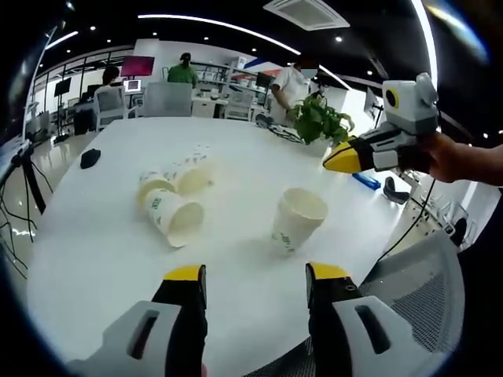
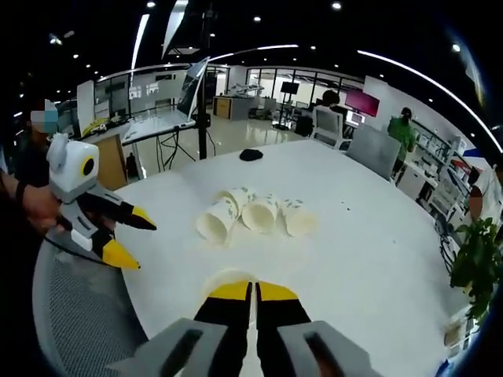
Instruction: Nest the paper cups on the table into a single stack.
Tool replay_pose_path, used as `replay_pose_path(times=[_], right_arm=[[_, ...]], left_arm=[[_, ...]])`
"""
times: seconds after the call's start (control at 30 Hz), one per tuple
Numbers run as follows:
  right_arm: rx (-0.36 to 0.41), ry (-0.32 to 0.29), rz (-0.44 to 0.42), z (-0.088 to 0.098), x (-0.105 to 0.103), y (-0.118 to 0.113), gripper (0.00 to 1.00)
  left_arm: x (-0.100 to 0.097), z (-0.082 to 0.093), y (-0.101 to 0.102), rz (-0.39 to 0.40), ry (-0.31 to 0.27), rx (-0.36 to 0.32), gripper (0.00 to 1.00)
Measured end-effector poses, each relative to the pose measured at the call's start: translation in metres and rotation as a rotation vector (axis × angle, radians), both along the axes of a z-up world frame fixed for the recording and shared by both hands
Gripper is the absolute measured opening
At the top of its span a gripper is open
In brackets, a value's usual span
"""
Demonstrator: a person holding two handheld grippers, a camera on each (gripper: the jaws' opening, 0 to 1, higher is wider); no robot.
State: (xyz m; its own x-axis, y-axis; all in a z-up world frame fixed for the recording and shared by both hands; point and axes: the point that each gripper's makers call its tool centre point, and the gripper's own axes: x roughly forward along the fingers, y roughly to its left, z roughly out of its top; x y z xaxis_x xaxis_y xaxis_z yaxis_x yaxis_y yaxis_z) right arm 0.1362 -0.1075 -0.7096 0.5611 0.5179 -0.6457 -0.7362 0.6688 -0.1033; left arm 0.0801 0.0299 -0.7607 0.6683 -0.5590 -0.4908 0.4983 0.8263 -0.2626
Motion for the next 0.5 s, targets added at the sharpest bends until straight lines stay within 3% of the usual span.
replay_pose_path(times=[0.5], right_arm=[[-0.003,0.024,-0.014,-0.012,-0.004,-0.003,0.02]], left_arm=[[-0.002,0.002,-0.002,-0.003,0.002,0.002,0.5]])
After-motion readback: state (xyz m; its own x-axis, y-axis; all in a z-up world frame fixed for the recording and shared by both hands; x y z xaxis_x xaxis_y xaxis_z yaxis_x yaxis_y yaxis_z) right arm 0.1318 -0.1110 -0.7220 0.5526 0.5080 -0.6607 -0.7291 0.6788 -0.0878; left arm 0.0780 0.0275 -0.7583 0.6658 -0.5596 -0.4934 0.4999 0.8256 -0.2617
